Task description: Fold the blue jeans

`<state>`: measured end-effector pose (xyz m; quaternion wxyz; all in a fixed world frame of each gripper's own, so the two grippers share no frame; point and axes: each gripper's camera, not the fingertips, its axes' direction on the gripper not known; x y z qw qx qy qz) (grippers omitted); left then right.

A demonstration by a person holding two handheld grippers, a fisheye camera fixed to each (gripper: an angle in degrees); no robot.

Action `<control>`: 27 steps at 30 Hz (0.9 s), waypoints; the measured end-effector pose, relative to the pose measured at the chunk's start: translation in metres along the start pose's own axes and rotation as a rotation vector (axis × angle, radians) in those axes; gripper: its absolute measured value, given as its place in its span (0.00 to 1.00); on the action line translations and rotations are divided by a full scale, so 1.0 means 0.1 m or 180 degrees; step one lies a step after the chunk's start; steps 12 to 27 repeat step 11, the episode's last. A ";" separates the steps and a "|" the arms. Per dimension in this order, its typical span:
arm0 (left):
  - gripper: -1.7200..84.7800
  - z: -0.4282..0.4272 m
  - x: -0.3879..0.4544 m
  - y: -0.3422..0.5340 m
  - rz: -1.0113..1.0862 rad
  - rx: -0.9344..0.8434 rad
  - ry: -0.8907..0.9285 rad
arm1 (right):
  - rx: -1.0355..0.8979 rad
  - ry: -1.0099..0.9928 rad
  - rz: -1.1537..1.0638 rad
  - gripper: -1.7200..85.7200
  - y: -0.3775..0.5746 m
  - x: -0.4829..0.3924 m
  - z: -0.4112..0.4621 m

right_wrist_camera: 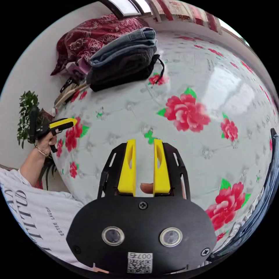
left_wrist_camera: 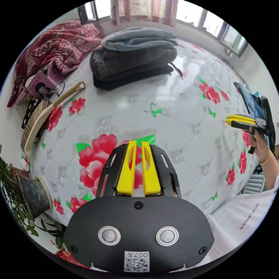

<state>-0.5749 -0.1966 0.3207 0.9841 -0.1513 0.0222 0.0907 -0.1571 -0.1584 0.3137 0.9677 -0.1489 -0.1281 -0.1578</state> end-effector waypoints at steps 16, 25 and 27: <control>0.06 0.19 1.57 -0.11 0.0780 -0.0493 0.0201 | 0.0125 0.0229 0.0308 0.10 1.05 -0.27 0.02; 0.06 0.19 1.57 -0.11 0.0780 -0.0493 0.0201 | 0.0125 0.0229 0.0308 0.10 1.05 -0.27 0.02; 0.06 0.19 1.57 -0.11 0.0780 -0.0493 0.0201 | 0.0125 0.0229 0.0308 0.10 1.05 -0.27 0.02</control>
